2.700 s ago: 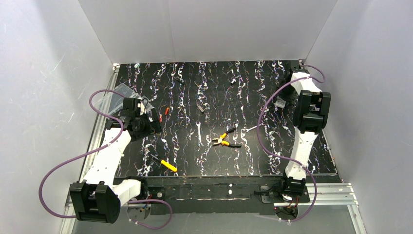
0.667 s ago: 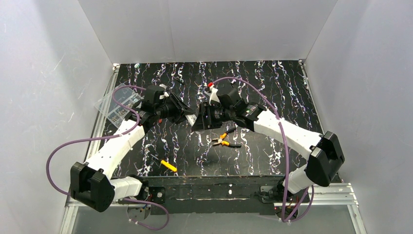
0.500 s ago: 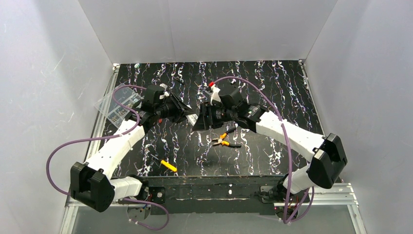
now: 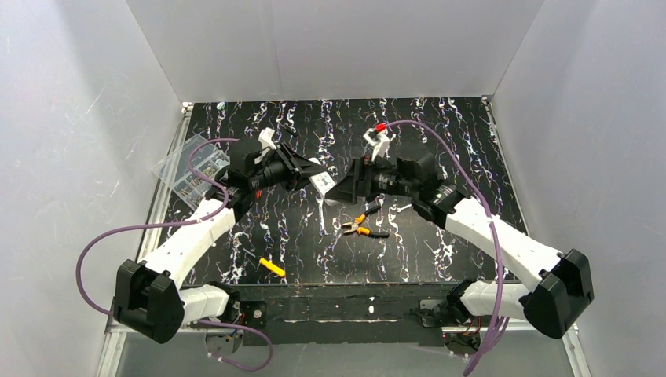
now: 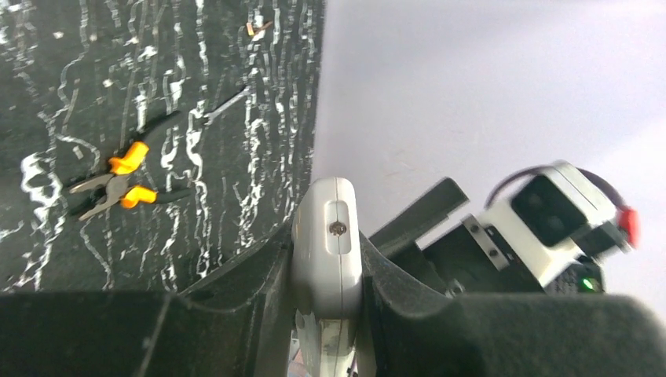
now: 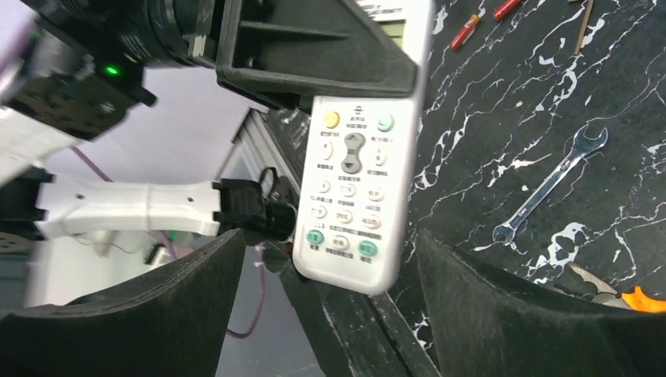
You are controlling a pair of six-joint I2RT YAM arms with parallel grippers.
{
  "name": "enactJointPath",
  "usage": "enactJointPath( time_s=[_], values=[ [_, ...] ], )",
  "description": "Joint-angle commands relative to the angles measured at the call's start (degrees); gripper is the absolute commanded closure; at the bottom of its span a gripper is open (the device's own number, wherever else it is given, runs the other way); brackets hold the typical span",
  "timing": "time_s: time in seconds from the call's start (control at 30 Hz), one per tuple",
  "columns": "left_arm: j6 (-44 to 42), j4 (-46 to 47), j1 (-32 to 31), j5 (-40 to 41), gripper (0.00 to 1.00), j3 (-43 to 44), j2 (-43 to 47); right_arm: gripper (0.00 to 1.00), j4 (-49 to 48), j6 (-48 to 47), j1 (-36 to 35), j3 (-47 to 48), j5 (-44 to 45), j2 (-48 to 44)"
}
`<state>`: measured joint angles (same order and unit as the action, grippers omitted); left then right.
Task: Load the batteries into the remote control
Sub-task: Adjust the remote control.
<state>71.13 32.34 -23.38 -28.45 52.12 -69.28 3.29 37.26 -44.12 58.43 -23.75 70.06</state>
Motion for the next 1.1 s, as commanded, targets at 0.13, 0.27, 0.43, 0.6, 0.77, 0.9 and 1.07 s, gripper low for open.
enactJointPath(
  time_s=[0.13,0.27,0.43,0.6,0.77,0.9,1.07],
  values=[
    [5.1,19.5,-0.3,-4.9,1.00,-3.2,0.7,0.16,-24.6,16.9,7.5,-9.1,-13.7,-2.2],
    [6.3,23.6,-0.2,-5.7,1.00,-2.9,-0.3,0.21,-33.4,22.9,7.8,-11.5,-15.5,-0.6],
    [8.3,29.4,-0.2,-6.5,1.00,-3.1,-1.9,0.34,-50.5,35.0,8.2,-14.4,-18.2,4.3],
    [9.3,32.8,-0.2,-6.8,1.00,-3.2,-2.5,0.45,-64.1,43.4,8.3,-15.0,-19.5,9.2],
    [8.8,32.8,-0.2,-7.7,1.00,-3.0,-2.2,0.48,-65.2,44.1,8.2,-15.0,-19.0,10.1],
    [8.4,31.7,-0.2,-7.8,0.92,-3.0,-2.0,0.65,-62.5,42.4,8.3,-14.4,-18.9,9.4],
    [7.6,27.7,-0.2,-7.3,0.37,-2.9,-1.1,0.95,-52.8,35.9,8.3,-12.8,-19.1,6.8]
  ],
)
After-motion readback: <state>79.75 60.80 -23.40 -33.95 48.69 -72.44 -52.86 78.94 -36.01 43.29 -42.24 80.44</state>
